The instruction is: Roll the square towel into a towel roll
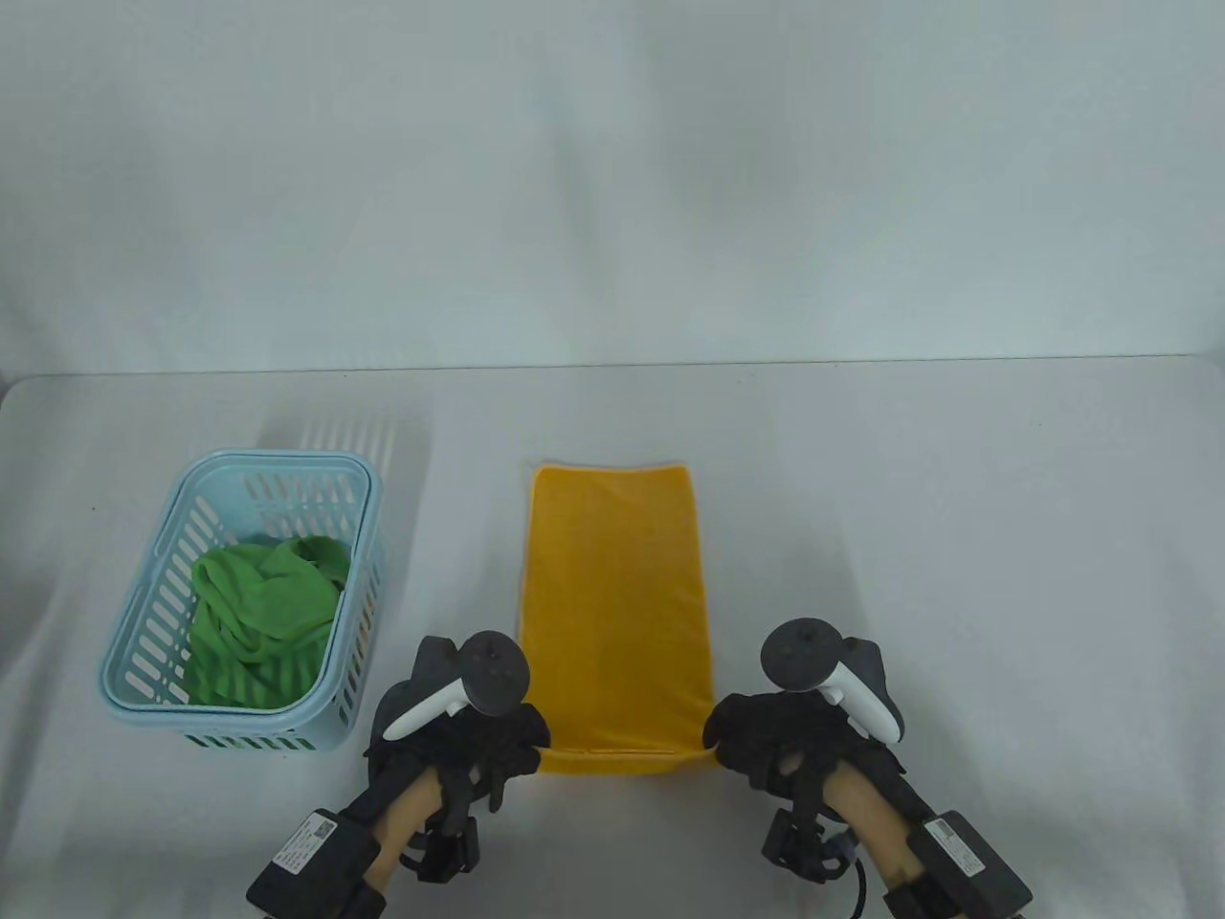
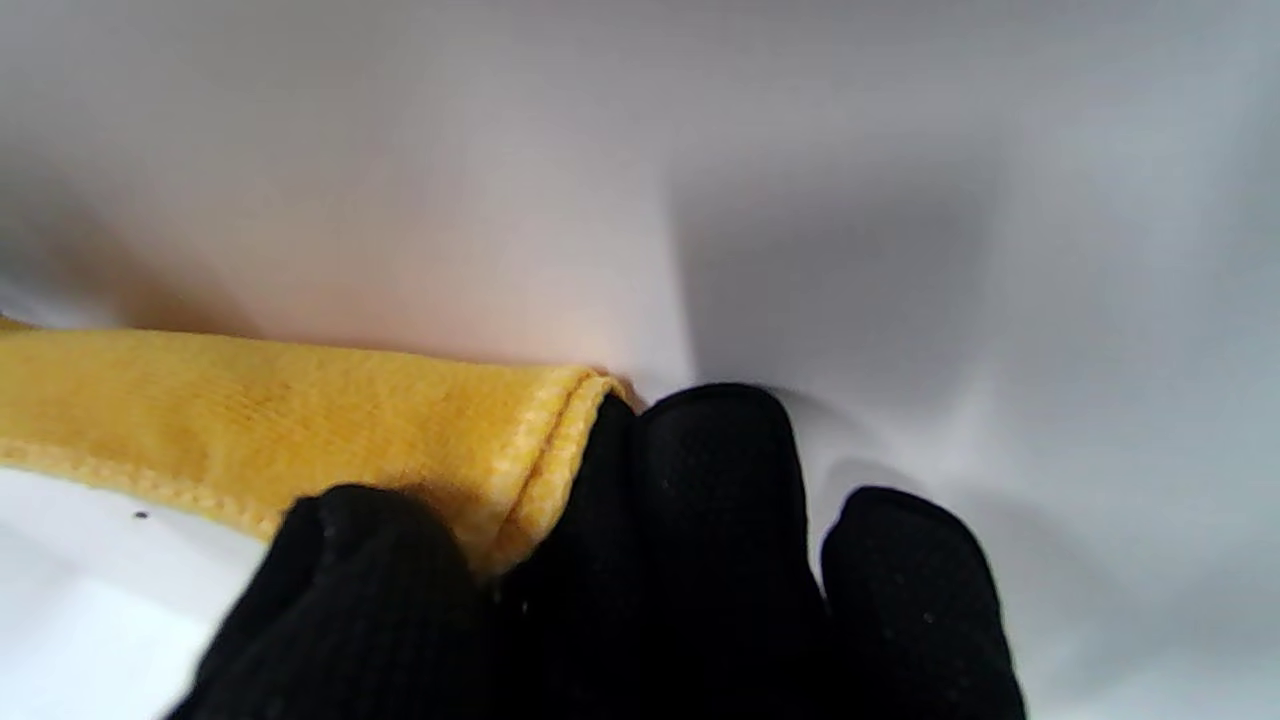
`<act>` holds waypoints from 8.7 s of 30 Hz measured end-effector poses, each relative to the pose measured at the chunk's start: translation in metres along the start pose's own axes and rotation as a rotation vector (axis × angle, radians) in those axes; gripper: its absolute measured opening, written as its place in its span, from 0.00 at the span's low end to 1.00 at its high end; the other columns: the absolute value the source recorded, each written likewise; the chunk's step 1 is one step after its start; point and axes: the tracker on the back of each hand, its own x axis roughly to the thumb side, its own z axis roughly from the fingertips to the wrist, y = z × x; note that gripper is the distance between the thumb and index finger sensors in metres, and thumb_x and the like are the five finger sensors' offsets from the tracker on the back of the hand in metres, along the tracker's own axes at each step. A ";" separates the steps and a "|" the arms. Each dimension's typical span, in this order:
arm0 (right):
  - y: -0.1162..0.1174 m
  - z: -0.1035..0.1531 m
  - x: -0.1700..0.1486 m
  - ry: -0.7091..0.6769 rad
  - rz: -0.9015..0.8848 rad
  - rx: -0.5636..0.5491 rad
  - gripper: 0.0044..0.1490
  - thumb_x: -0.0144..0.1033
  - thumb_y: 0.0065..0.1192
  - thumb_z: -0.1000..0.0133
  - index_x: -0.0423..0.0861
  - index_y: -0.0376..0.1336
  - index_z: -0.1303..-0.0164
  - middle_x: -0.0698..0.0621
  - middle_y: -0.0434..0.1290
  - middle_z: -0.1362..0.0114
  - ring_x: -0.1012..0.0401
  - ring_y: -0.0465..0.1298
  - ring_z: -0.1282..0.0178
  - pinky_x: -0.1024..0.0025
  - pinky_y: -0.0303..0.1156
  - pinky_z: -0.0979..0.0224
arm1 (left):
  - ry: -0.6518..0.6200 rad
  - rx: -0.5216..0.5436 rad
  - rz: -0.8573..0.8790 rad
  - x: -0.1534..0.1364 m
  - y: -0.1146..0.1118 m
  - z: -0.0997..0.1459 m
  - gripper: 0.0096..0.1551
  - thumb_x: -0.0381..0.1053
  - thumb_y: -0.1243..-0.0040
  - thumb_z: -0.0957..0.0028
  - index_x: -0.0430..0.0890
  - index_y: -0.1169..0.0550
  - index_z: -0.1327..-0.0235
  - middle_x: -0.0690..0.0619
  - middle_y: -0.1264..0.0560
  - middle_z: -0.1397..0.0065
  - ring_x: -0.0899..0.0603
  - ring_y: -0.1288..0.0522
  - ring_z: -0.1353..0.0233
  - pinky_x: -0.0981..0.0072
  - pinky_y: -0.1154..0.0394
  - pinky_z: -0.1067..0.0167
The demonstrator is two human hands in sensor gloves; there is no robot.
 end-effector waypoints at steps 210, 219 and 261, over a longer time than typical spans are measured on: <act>0.014 -0.019 0.010 -0.025 0.046 -0.361 0.33 0.56 0.60 0.58 0.56 0.68 0.43 0.55 0.81 0.49 0.55 0.81 0.51 0.51 0.74 0.40 | 0.076 0.249 0.005 0.003 0.001 -0.004 0.34 0.62 0.40 0.60 0.55 0.22 0.38 0.60 0.15 0.43 0.49 0.13 0.47 0.50 0.23 0.37; 0.003 -0.022 0.000 0.044 -0.022 -0.435 0.35 0.56 0.60 0.59 0.57 0.65 0.40 0.55 0.79 0.45 0.54 0.79 0.48 0.50 0.72 0.38 | 0.204 0.327 -0.026 -0.010 0.003 -0.011 0.39 0.64 0.42 0.60 0.57 0.30 0.30 0.59 0.22 0.34 0.48 0.19 0.40 0.48 0.27 0.33; 0.036 -0.025 0.029 -0.047 0.434 -0.410 0.38 0.46 0.57 0.54 0.63 0.52 0.31 0.60 0.56 0.22 0.50 0.59 0.20 0.44 0.57 0.23 | 0.083 0.270 -0.394 0.023 -0.020 -0.021 0.42 0.58 0.46 0.55 0.59 0.44 0.24 0.57 0.44 0.20 0.45 0.37 0.21 0.47 0.37 0.25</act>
